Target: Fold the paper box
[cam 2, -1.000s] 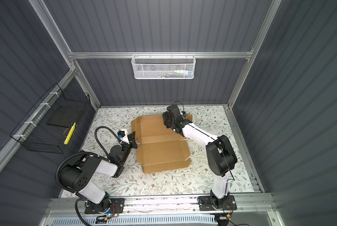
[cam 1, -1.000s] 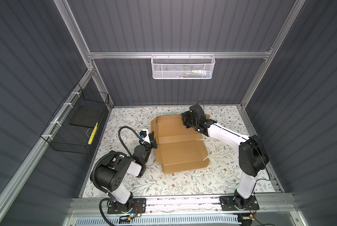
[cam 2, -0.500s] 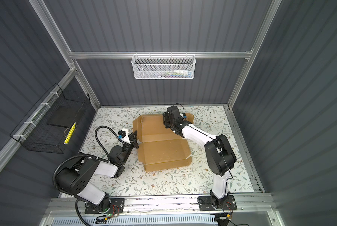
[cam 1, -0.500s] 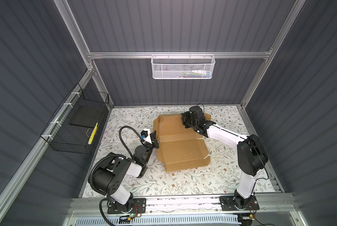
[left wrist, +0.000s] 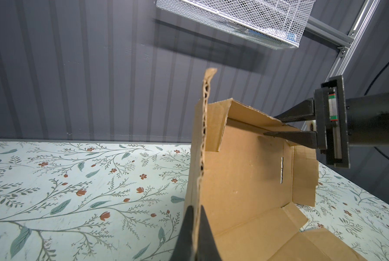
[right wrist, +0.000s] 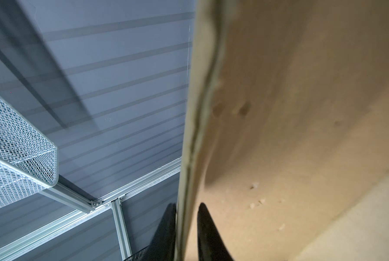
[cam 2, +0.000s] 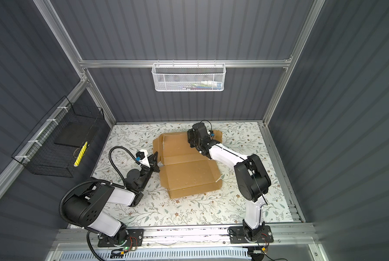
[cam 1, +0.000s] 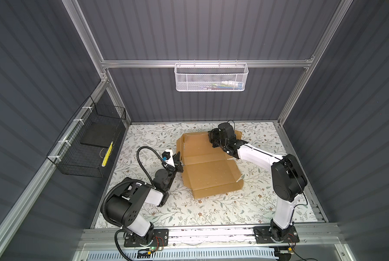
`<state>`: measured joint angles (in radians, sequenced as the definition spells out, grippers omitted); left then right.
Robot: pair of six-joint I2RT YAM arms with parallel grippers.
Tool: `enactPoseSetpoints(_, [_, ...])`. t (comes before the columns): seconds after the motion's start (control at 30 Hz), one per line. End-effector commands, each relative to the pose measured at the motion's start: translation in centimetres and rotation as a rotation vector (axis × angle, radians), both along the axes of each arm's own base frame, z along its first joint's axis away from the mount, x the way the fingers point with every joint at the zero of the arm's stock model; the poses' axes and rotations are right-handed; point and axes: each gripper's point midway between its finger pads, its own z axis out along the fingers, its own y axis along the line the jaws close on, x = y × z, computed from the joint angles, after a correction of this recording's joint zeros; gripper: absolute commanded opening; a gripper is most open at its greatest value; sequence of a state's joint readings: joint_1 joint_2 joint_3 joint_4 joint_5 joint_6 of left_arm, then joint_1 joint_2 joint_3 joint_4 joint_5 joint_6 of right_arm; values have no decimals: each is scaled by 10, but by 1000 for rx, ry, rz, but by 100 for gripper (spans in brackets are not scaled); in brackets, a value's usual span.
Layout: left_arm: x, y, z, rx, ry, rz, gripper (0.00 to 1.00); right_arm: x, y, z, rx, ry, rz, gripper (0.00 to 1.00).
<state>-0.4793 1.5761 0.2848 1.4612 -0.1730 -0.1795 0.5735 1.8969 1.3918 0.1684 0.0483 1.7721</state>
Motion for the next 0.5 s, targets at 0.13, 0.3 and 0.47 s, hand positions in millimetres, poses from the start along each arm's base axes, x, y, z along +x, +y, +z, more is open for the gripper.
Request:
enactPoseSetpoints(0.13, [0,-4,5,-34,-26,-12,0,2,-2,-17,-19,11,10,15])
enactPoseSetpoints(0.3, [1,-3,5,-27,-28,-5,0,2,-2,-15,-17,0,17,11])
enactPoseSetpoints(0.47, [1,-1,4,-24,-27,6,0,-1,-3,-14,-23,-9,25,8])
